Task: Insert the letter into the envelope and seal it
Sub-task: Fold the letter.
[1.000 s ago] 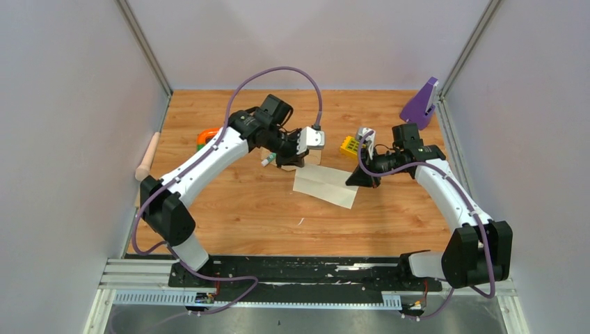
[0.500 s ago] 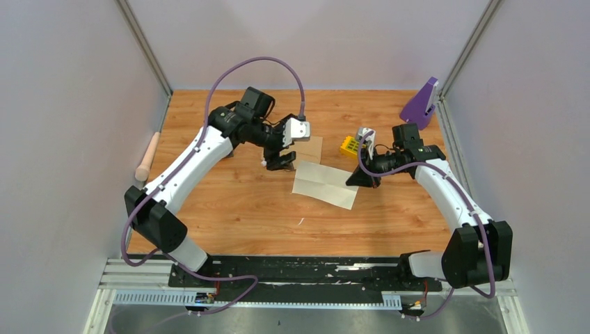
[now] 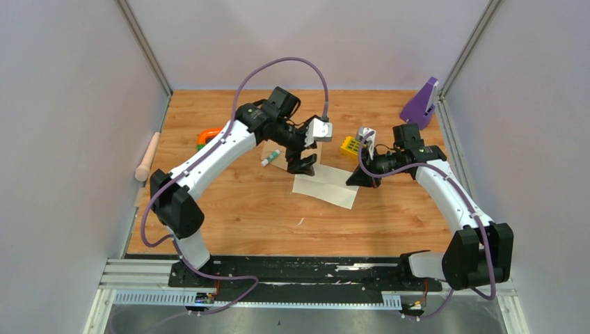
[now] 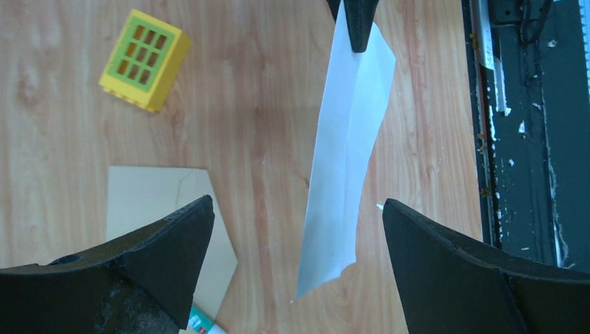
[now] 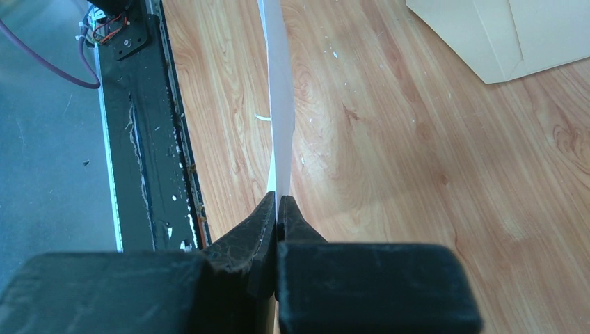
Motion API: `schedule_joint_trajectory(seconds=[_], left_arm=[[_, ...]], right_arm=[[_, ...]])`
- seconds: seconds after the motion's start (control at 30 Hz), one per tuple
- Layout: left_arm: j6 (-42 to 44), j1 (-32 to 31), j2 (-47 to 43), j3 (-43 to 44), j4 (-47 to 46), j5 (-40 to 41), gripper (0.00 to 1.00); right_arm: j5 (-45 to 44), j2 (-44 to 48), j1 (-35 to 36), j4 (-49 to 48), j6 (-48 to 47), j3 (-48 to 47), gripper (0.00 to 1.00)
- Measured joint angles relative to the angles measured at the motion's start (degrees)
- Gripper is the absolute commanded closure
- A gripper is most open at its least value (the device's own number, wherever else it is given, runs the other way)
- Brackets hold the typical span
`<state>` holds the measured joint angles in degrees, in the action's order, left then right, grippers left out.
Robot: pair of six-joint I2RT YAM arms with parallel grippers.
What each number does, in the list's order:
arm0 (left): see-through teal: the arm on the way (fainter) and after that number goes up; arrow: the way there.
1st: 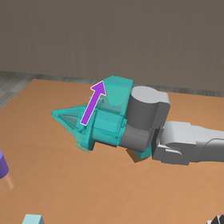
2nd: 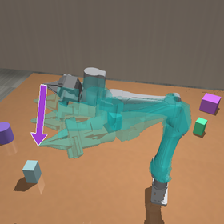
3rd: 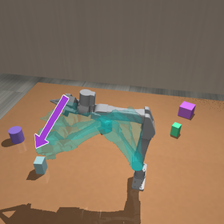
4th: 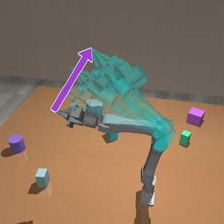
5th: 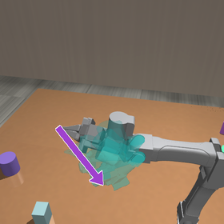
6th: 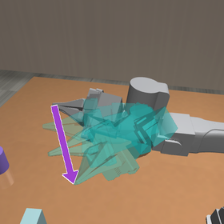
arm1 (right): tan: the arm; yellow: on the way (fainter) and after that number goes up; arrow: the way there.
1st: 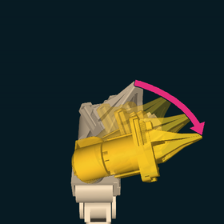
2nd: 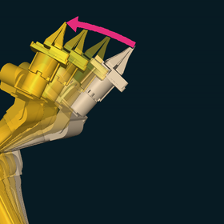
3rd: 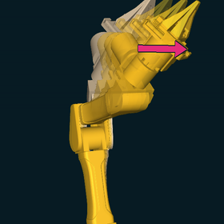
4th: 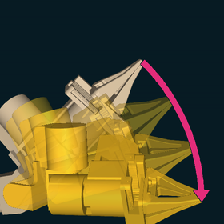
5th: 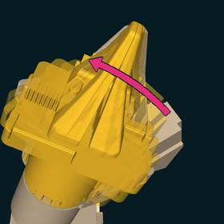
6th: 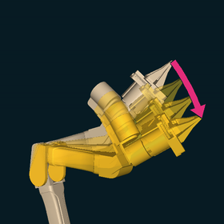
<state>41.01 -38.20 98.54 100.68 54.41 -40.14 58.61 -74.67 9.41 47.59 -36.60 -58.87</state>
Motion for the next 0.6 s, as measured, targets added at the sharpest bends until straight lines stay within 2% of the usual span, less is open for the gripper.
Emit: schedule_joint_trajectory(seconds=[0.1, 0.2, 0.23, 0.27, 0.3, 0.33, 0.37, 0.5, 0.57, 0.6], left_arm=[[-0.11, -0.96, 2.86, 0.04, 0.55, -0.26, 0.09], [0.02, -1.18, 4.66, 0.04, 1.77, -0.7, 0.27], [0.04, -1.16, 4.83, 0.04, 2.08, -0.85, 0.37], [0.26, -1.16, 4.87, 0.04, 2.38, -1.01, 0.42], [0.11, -1.16, 4.87, 0.04, 2.6, -1.18, 0.54], [0.28, -1.14, 4.87, 0.04, 2.71, -1.38, 0.59], [0.39, -1.05, 4.87, 0.04, 2.78, -1.51, 0.7], [0.55, -1.07, 4.87, -0.02, 2.8, -1.68, 0.96], [0.22, -1.07, 4.87, -0.02, 2.82, -1.75, 1.0], [0.31, -1.07, 4.87, -0.02, 2.84, -1.81, 1.0]], right_arm=[[0.0, 0.31, 0.0, 0.0, 0.0, 0.0, 1.0], [0.0, 0.37, 0.0, 0.0, 0.0, 0.0, 1.0], [0.0, 0.42, 0.0, 0.02, 0.0, 0.0, 1.0], [0.0, 0.5, -0.02, 0.02, -0.02, 0.0, 1.0], [0.0, 0.57, -0.13, 0.0, 0.0, 0.0, 1.0], [0.02, 0.66, -0.22, 0.0, 0.0, 0.0, 1.0], [0.07, 0.76, -0.22, 0.0, 0.0, 0.0, 1.0], [0.46, 1.09, -0.57, 0.0, 0.0, 0.0, 1.0], [0.52, 1.11, -0.59, 0.0, 0.0, 0.0, 0.88], [0.61, 1.11, -0.59, 0.0, -0.02, 0.0, 0.76]])
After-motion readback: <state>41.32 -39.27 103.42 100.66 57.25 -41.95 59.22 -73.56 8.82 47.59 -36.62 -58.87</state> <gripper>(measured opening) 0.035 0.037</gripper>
